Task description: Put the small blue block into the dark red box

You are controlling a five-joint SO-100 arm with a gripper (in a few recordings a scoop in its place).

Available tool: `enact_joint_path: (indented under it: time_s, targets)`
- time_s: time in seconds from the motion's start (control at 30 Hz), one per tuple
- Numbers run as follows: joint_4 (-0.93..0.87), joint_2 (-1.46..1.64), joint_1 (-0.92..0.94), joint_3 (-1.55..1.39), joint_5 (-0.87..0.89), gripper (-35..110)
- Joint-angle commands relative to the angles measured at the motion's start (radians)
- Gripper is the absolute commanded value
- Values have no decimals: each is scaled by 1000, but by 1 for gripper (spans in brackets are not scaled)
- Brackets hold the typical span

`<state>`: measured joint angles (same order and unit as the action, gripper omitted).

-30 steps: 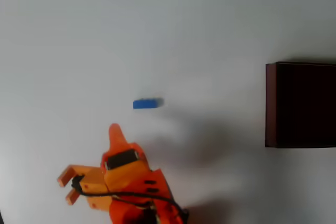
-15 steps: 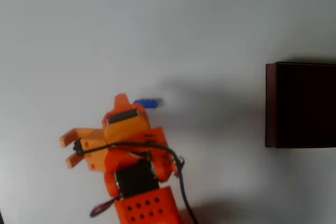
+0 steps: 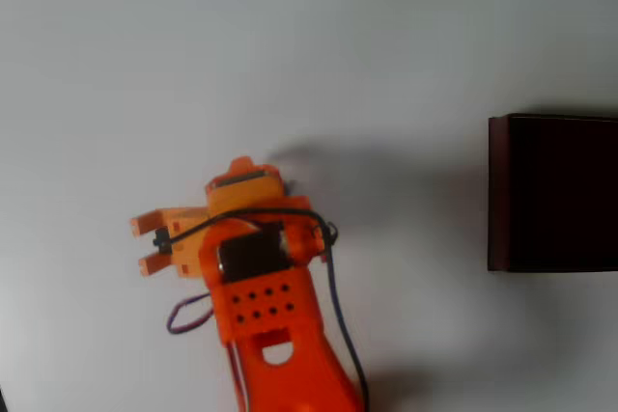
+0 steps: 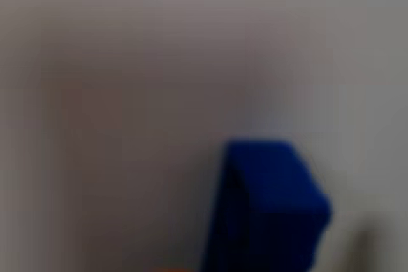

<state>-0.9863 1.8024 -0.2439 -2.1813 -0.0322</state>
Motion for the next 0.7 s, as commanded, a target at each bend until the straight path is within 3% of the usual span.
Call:
enact_joint_path:
  time_s: [0.0, 0.27, 0.37, 0.53, 0.67]
  targets:
    - [-3, -37, 5, 67, 0, 21]
    - [26, -158, 46, 101, 15, 15]
    - [23, -158, 60, 104, -2, 0]
    - [15, -153, 94, 104, 11, 0]
    - [-101, -17, 117, 100, 21, 0]
